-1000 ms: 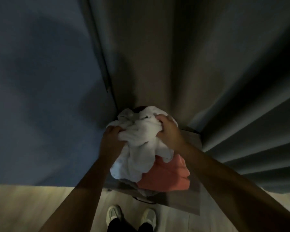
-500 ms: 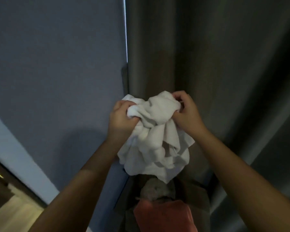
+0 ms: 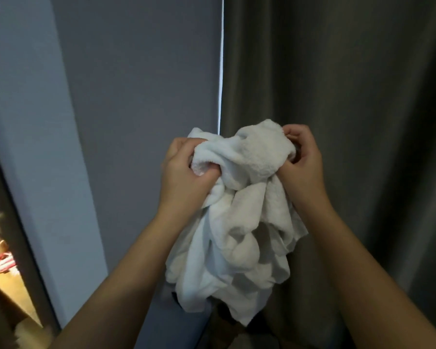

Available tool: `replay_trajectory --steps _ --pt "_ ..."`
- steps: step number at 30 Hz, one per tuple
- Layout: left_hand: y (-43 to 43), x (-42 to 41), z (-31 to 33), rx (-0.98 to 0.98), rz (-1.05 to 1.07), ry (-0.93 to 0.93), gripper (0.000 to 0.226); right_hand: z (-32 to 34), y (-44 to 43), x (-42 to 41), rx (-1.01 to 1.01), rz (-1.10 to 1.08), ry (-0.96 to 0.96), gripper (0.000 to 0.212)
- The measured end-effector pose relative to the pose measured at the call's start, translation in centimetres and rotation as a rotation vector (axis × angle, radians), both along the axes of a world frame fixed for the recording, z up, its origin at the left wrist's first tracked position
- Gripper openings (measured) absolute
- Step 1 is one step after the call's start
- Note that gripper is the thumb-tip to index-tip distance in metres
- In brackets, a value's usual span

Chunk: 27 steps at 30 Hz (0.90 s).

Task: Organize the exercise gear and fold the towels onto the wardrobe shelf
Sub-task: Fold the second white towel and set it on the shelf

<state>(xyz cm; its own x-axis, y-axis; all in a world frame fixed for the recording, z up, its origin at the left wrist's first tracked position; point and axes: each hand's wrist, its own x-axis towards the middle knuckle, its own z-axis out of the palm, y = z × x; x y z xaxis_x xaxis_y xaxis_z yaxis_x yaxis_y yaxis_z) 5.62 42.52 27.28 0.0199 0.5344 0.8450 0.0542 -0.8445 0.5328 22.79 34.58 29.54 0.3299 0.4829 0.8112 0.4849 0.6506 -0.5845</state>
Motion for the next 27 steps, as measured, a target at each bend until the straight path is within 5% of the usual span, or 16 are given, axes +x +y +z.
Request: replay_trajectory --steps 13,21,25,27 --pt "-5.5 -12.1 -0.9 -0.028 -0.115 0.041 0.033 -1.8 -5.7 -11.4 -0.078 0.009 0.063 0.023" --pt "-6.4 -25.7 -5.2 -0.194 -0.096 0.089 0.033 -5.6 -6.6 -24.2 -0.320 0.159 0.132 0.022" --pt "-5.9 -32.0 -7.1 -0.304 -0.075 0.077 0.012 -7.5 -5.0 -29.6 -0.471 0.322 0.175 0.025" --pt "-5.6 -35.3 -8.2 -0.335 -0.055 0.114 0.026 -8.7 -3.8 -31.9 -0.546 0.408 0.210 0.026"
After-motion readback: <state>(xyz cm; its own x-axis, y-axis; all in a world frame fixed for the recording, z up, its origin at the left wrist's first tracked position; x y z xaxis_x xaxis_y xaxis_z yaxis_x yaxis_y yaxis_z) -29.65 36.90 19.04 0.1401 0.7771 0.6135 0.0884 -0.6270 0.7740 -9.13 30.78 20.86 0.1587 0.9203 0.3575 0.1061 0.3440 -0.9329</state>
